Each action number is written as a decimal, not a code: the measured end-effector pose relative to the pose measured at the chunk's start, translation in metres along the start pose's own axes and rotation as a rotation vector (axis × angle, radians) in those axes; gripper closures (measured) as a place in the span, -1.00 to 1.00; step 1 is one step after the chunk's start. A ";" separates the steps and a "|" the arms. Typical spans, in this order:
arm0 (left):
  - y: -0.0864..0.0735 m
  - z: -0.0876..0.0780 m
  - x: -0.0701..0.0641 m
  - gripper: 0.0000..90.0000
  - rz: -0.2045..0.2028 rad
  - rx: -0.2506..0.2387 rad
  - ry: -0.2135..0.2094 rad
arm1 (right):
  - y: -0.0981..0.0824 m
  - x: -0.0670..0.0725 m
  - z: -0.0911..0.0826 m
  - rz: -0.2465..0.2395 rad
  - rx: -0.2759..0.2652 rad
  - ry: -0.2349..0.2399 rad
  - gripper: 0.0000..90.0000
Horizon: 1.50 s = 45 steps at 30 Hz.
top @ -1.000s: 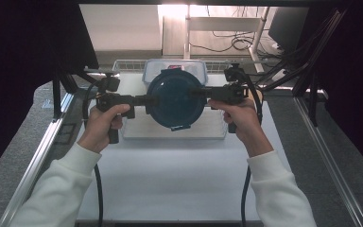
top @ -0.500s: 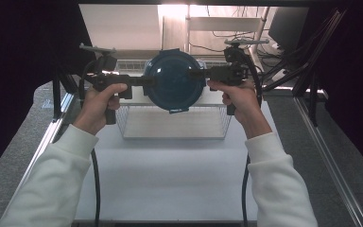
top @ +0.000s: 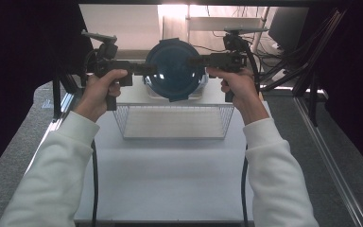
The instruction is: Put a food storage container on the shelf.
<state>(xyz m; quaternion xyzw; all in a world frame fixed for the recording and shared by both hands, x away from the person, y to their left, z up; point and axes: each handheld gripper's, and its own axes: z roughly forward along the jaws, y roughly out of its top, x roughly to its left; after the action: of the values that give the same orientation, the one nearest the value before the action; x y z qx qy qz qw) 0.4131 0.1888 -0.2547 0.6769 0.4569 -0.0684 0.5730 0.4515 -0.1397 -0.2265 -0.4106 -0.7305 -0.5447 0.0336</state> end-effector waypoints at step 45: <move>0.050 0.047 0.062 -0.10 -0.237 -0.054 0.010 | 0.030 -0.071 0.042 0.327 -0.037 -0.006 -0.12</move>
<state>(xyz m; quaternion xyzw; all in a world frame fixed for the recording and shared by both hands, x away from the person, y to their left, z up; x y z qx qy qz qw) 0.5035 0.1860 -0.2730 0.6028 0.5381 -0.1201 0.5767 0.5341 -0.1427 -0.2559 -0.5263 -0.6437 -0.5442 0.1120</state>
